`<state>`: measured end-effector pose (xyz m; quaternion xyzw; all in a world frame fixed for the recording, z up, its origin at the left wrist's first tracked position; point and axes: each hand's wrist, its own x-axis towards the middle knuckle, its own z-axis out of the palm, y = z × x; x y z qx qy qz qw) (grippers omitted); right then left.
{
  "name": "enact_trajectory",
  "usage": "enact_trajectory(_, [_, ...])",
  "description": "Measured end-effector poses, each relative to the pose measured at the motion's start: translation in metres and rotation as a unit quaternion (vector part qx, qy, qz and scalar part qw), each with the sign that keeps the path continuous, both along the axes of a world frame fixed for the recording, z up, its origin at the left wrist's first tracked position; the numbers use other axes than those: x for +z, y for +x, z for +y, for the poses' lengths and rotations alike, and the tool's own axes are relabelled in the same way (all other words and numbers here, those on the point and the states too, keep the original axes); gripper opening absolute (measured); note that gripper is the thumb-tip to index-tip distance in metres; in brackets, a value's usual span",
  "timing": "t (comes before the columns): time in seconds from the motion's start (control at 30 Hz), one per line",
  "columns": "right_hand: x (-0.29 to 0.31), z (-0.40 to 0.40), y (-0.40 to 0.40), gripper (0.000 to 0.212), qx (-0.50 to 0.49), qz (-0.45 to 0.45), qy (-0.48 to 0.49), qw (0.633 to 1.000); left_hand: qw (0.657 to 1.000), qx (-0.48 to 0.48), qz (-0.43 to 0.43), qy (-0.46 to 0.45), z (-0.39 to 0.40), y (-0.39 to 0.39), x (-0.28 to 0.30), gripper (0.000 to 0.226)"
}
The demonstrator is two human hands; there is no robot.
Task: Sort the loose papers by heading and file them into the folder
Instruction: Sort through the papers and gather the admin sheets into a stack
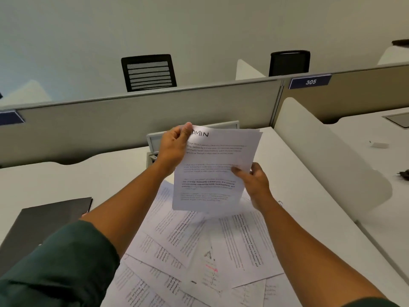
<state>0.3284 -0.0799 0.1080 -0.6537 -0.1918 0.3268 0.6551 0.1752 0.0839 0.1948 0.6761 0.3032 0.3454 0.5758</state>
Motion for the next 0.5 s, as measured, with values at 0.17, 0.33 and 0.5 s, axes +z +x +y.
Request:
enact_trajectory(0.17, [0.018,0.01,0.001,0.037,0.04,-0.059,0.008,0.997,0.999,-0.002,-0.006,0.032,0.008,-0.004,0.024,0.046])
enact_trajectory(0.33, [0.025,0.013,-0.005,0.035,0.022,-0.023,0.036,0.999,0.998,0.051,-0.033,-0.008,0.012,-0.016,0.03,0.046])
enact_trajectory(0.5, [0.023,0.014,-0.01,0.044,0.014,0.028,0.051,0.998,0.998,-0.015,-0.012,-0.062,0.006,-0.044,0.003,0.046])
